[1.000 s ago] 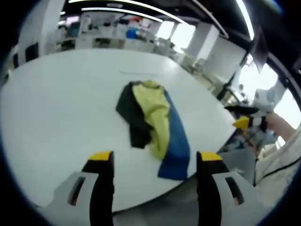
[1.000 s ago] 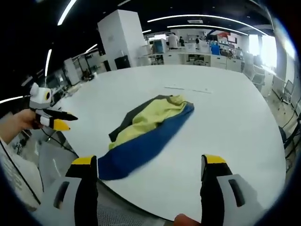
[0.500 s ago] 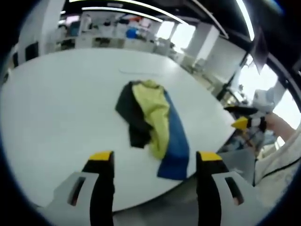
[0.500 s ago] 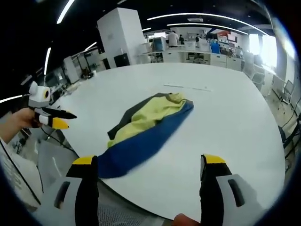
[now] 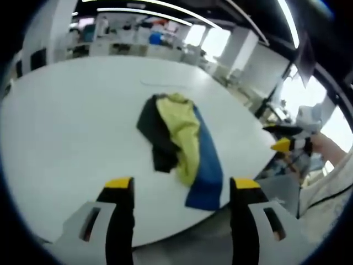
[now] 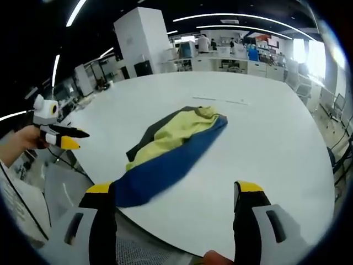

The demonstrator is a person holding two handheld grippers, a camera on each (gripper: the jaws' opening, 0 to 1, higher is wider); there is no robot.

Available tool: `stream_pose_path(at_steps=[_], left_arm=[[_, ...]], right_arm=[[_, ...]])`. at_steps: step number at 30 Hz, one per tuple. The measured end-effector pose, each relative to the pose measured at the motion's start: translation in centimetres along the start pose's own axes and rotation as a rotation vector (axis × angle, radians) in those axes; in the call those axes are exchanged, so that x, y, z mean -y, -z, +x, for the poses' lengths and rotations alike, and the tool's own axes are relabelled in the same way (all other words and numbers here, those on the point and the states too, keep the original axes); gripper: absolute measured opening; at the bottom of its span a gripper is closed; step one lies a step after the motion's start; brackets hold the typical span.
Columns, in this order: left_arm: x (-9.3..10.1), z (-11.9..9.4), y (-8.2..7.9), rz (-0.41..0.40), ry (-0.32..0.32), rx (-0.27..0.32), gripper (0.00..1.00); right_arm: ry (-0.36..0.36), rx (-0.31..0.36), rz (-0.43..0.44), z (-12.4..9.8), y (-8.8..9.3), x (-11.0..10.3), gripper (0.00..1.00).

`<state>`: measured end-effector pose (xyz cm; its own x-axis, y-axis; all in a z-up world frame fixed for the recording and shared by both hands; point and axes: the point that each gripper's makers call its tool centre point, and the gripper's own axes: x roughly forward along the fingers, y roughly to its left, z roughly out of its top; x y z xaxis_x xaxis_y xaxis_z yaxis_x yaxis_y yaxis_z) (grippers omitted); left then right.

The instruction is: Fold the garment on the visible template until the final outline fits inside the template.

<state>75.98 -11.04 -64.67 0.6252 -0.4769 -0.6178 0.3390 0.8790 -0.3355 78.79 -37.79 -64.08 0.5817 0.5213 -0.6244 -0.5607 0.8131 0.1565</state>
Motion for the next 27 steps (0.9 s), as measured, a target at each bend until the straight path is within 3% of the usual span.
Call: stream_pose_path(at_steps=[19, 24, 27], left_arm=[[-0.7, -0.2, 0.2, -0.015, -0.011, -0.001, 0.65], [-0.8, -0.3, 0.1, -0.017, -0.012, -0.001, 0.65], [-1.1, -0.5, 0.4, -0.023, -0.016, -0.003, 0.66]], right_arm=[[-0.029, 0.004, -0.008, 1.3, -1.4, 0.2, 0.84], [-0.054, -0.006, -0.039, 2.5, -2.3, 1.1, 0.70], [-0.059, 0.011, -0.084, 3.3, -3.9, 1.9, 0.67]])
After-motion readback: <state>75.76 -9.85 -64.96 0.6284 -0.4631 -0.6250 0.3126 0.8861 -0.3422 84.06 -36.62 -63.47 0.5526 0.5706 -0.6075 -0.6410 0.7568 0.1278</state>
